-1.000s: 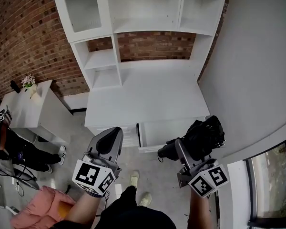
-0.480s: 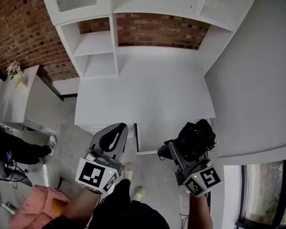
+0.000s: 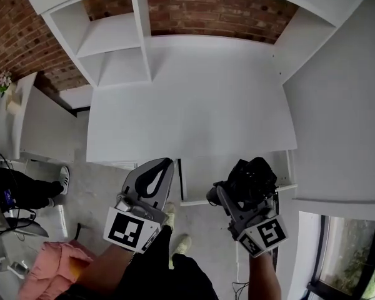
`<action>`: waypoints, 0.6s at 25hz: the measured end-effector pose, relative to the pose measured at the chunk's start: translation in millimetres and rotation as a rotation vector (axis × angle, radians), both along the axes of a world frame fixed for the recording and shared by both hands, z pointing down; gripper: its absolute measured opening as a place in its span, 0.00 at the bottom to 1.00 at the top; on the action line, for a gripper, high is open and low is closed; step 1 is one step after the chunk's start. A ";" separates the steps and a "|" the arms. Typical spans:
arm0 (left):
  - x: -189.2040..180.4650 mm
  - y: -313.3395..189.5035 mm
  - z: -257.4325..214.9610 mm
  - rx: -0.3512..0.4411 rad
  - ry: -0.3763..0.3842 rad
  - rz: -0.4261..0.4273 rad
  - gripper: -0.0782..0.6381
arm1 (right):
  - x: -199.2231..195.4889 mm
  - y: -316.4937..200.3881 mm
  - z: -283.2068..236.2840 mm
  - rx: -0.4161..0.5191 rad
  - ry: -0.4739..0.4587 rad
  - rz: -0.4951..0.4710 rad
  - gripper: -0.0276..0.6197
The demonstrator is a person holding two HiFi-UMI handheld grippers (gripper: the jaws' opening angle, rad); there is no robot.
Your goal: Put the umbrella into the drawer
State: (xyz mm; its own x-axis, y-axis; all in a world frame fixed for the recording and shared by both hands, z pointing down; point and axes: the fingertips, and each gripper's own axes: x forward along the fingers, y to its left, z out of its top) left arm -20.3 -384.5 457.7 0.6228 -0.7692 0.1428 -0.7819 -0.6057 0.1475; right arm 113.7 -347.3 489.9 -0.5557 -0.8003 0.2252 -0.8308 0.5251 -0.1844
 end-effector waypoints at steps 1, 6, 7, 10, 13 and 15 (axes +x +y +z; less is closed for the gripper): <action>1.0 -3.4 8.3 -0.009 -0.004 0.002 0.13 | -2.4 -3.8 10.5 -0.010 0.022 -0.015 0.36; 4.2 -13.2 44.0 -0.048 -0.011 0.009 0.13 | -12.6 -12.2 62.8 -0.086 0.153 -0.102 0.36; 4.1 -14.5 49.6 -0.054 -0.009 0.008 0.13 | -14.4 -13.0 72.4 -0.087 0.184 -0.123 0.35; 3.8 -17.8 64.2 -0.071 -0.006 0.008 0.13 | -18.7 -13.6 104.2 -0.095 0.304 -0.188 0.36; 4.9 -21.1 78.2 -0.089 -0.010 0.010 0.13 | -20.4 -12.7 136.8 -0.103 0.399 -0.254 0.35; 5.4 -22.9 86.3 -0.098 -0.011 0.011 0.13 | -20.4 -10.6 156.6 -0.115 0.446 -0.287 0.36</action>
State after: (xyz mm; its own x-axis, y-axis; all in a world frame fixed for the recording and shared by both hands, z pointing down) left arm -14.9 -407.4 544.0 0.6293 -0.7440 0.2244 -0.7770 -0.5976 0.1977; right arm 93.3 -357.9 646.4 -0.5787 -0.5865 0.5667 -0.6676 0.7398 0.0839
